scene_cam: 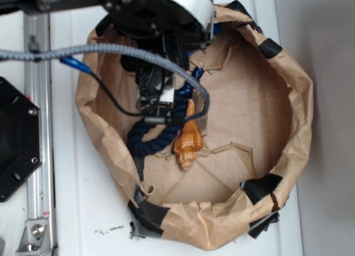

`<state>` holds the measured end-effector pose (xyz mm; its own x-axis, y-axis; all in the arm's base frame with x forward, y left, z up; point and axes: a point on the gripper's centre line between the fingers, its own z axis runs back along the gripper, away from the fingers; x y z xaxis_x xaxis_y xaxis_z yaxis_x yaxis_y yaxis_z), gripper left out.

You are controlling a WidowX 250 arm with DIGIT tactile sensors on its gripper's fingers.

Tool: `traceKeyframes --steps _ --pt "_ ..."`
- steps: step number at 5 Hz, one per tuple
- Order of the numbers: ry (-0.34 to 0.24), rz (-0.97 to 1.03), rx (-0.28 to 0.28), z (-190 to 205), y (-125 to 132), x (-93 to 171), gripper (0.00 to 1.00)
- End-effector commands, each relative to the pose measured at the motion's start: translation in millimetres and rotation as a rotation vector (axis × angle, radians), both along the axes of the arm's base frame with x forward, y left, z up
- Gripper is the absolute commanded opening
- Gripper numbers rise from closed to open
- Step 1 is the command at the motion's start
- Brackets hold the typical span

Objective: Grab the rock.

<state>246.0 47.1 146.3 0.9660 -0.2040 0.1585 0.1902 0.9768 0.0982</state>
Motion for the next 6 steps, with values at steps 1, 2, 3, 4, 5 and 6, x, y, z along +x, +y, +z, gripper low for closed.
traceKeyframes --steps 1,2,3,4,5,6 --pt "0.067 -0.498 0.093 -86.1 -8.8 8.5 1.0" --pt "0.078 -0.633 0.102 -98.9 -7.9 -1.3 1.0" --pt "0.095 -0.656 0.127 -104.0 0.9 -5.9 1.0" --pt "0.077 -0.692 0.123 -98.3 -2.0 -10.4 1.0" --pt "0.094 -0.729 0.107 -92.6 -5.2 -16.8 1.0" --pt "0.121 -0.789 0.106 -87.6 -8.1 -23.1 1.0"
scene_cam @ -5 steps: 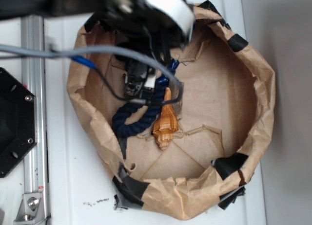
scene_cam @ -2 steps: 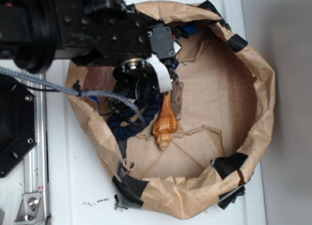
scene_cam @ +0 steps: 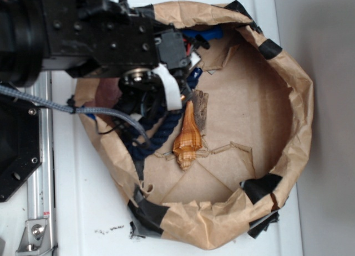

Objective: Grab the rock.

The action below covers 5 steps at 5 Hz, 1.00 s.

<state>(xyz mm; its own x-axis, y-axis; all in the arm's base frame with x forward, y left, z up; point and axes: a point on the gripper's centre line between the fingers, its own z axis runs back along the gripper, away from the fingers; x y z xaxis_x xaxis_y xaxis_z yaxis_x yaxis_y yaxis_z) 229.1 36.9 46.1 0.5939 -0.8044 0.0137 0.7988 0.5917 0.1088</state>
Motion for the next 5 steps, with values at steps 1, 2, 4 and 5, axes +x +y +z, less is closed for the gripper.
traceKeyframes --steps 1,2,4,5 --pt "0.065 -0.083 0.022 12.1 0.8 -9.4 1.0" --pt "0.109 -0.067 0.003 18.1 1.7 -12.7 1.0" --pt "0.146 -0.077 -0.055 24.5 -3.8 -15.7 1.0" --pt "0.181 -0.1 -0.093 14.0 -7.4 -16.6 1.0"
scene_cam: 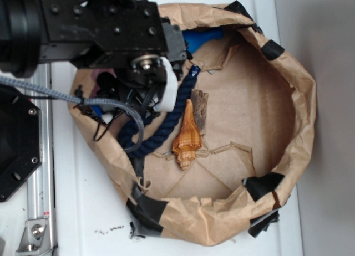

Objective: Grab the rock.

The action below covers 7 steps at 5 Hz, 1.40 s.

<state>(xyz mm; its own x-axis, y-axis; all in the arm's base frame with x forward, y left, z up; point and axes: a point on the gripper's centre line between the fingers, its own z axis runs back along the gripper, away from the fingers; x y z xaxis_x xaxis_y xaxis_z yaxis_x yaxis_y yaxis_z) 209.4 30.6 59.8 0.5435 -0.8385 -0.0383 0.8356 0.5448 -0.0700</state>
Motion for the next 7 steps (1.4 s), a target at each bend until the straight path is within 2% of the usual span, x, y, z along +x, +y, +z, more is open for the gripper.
traceKeyframes --steps 1,2,3,5,6,7 --pt "0.012 -0.059 -0.086 -20.3 -3.3 7.0 1.0" --pt "0.043 -0.08 -0.103 -42.8 -3.2 10.3 1.0" --pt "0.018 -0.056 -0.109 -40.8 -1.7 10.3 0.0" --pt "-0.038 -0.02 -0.091 -31.7 3.8 14.1 0.0" --pt "-0.078 0.051 -0.087 -13.7 9.0 19.7 0.0" --pt "-0.23 0.24 -0.114 36.2 7.9 39.0 0.0"
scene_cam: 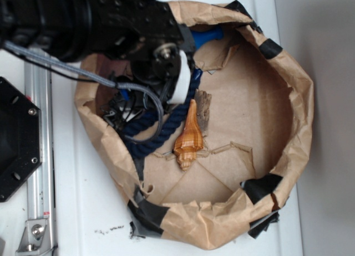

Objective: Grab the rock.

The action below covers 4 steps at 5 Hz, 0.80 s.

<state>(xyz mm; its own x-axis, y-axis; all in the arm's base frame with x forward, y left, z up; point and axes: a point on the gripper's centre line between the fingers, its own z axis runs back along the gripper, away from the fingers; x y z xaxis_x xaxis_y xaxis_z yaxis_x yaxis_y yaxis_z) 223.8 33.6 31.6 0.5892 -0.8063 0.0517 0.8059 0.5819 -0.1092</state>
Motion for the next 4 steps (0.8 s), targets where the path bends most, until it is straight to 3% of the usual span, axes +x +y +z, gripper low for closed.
traceKeyframes --steps 1,2,3,4 --pt "-0.289 0.375 -0.042 115.9 -21.9 43.5 0.0" --pt "-0.201 0.48 -0.167 136.4 -51.1 69.8 0.0" --pt "-0.161 0.566 -0.128 117.4 -62.0 77.3 0.0" --pt "-0.211 0.524 -0.049 112.3 -49.3 62.6 0.0"
